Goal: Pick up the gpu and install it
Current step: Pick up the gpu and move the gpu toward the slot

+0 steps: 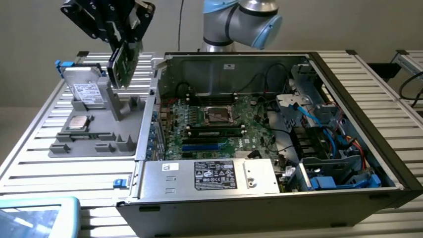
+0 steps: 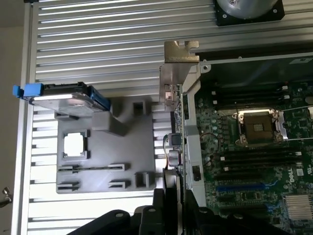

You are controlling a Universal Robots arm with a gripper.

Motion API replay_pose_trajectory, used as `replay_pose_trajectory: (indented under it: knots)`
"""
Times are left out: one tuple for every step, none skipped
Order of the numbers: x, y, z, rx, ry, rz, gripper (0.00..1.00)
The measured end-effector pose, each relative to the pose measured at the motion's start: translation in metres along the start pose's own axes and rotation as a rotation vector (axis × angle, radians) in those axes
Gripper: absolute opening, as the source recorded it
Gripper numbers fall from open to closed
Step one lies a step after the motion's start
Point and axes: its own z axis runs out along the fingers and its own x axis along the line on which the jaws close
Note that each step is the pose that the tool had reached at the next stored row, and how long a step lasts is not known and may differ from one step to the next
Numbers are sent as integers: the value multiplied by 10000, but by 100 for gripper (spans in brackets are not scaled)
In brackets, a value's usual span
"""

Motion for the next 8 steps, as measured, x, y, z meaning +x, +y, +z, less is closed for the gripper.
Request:
replay_pose_trajectory:
  knots:
    - [-45,-5,-2,-4,-1,0,27]
    - [-91,-9,-5,-6,1,0,27]
    - [-137,-14,-8,-9,1,0,27]
    - [-182,-19,-11,-11,1,0,27]
    - [-227,-23,-13,-13,1,0,27]
    - [-273,-28,-16,-15,1,0,27]
    - [-319,-33,-18,-16,1,0,27]
    - [-368,-38,-21,-17,1,-1,27]
